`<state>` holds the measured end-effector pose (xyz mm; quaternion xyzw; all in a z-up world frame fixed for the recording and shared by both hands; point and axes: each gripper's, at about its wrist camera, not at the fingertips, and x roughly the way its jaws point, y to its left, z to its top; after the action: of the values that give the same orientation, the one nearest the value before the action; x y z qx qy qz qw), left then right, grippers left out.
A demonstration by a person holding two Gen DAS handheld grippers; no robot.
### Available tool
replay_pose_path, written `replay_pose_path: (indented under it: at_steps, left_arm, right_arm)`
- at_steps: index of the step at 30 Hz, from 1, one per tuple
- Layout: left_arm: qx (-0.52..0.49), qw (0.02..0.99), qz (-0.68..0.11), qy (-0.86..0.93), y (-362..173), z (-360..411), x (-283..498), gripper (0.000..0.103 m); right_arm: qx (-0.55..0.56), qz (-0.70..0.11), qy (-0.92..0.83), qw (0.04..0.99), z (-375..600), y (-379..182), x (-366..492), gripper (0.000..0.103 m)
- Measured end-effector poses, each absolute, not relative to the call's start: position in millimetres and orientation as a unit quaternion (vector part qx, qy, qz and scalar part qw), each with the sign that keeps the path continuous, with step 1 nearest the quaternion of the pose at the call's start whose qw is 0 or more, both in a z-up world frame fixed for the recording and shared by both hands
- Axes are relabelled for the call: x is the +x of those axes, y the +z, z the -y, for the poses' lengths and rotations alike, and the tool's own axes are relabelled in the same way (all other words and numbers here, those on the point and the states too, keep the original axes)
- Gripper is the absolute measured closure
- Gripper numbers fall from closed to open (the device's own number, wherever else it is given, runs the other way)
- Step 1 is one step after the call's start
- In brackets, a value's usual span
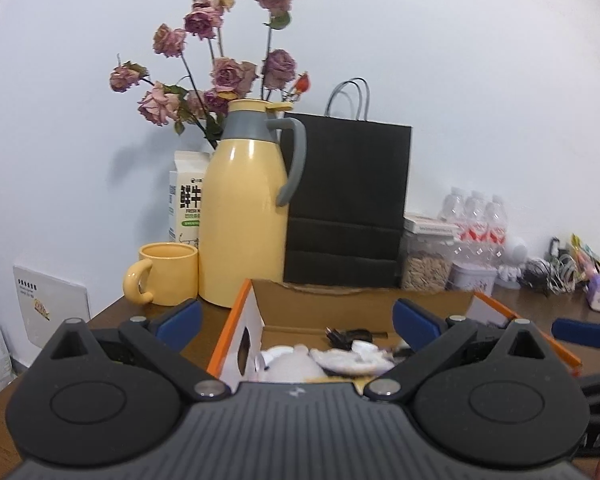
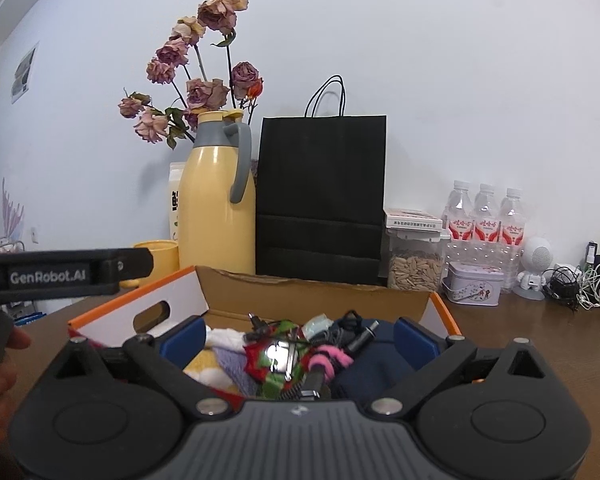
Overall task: Organize objects
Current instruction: 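Withdraw both grippers from the box back to the table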
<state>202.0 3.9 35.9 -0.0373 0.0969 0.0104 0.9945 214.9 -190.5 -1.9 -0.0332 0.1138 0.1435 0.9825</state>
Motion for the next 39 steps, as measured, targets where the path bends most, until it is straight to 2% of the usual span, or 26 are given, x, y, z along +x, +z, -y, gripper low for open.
replay_pose_path:
  at_steps: [7,17,23,24,26,27,29,30,32,34,36,38,39]
  left_arm:
    - [-0.009,0.993,-0.119,-0.016,26,6,189,0.0]
    - [0.016,0.98,-0.196,-0.04,2,14,190,0.0]
    - [0.007,0.971,-0.234,-0.039,-7,9,200,0.0]
    - [0.007,0.971,-0.236,-0.04,-8,9,201,0.002]
    - [0.005,0.969,-0.242,-0.046,-9,9,203,0.014]
    - [0.006,0.969,-0.243,-0.046,-9,10,204,0.015]
    - [0.005,0.969,-0.24,-0.051,-9,11,205,0.03]
    - [0.003,0.969,-0.24,-0.059,-9,11,206,0.034]
    - [-0.001,0.967,-0.244,-0.071,-9,12,210,0.046]
    - [0.001,0.965,-0.249,-0.082,-11,15,212,0.055]
    - [0.004,0.963,-0.254,-0.092,-13,19,214,0.056]
    - [0.014,0.962,-0.254,-0.096,-15,23,213,0.057]
    - [0.016,0.962,-0.254,-0.098,-16,24,212,0.057]
  right_arm:
    - [-0.037,-0.126,0.136,0.982,203,-10,198,0.002]
    - [-0.054,-0.182,0.154,0.97,208,-25,189,0.002]
    - [-0.066,-0.218,0.174,0.958,203,-31,195,0.011]
    - [-0.066,-0.223,0.18,0.956,202,-32,196,0.017]
    - [-0.062,-0.237,0.187,0.951,201,-34,199,0.026]
    - [-0.059,-0.248,0.19,0.948,200,-35,202,0.031]
    - [-0.049,-0.269,0.194,0.942,200,-38,209,0.04]
    - [-0.043,-0.279,0.196,0.939,201,-40,212,0.047]
    - [-0.032,-0.298,0.198,0.933,200,-43,220,0.053]
    - [-0.024,-0.313,0.203,0.927,197,-46,228,0.064]
    - [-0.025,-0.313,0.203,0.927,193,-46,231,0.07]
    - [-0.027,-0.312,0.208,0.927,188,-46,234,0.081]
    - [-0.028,-0.312,0.211,0.926,187,-46,235,0.095]
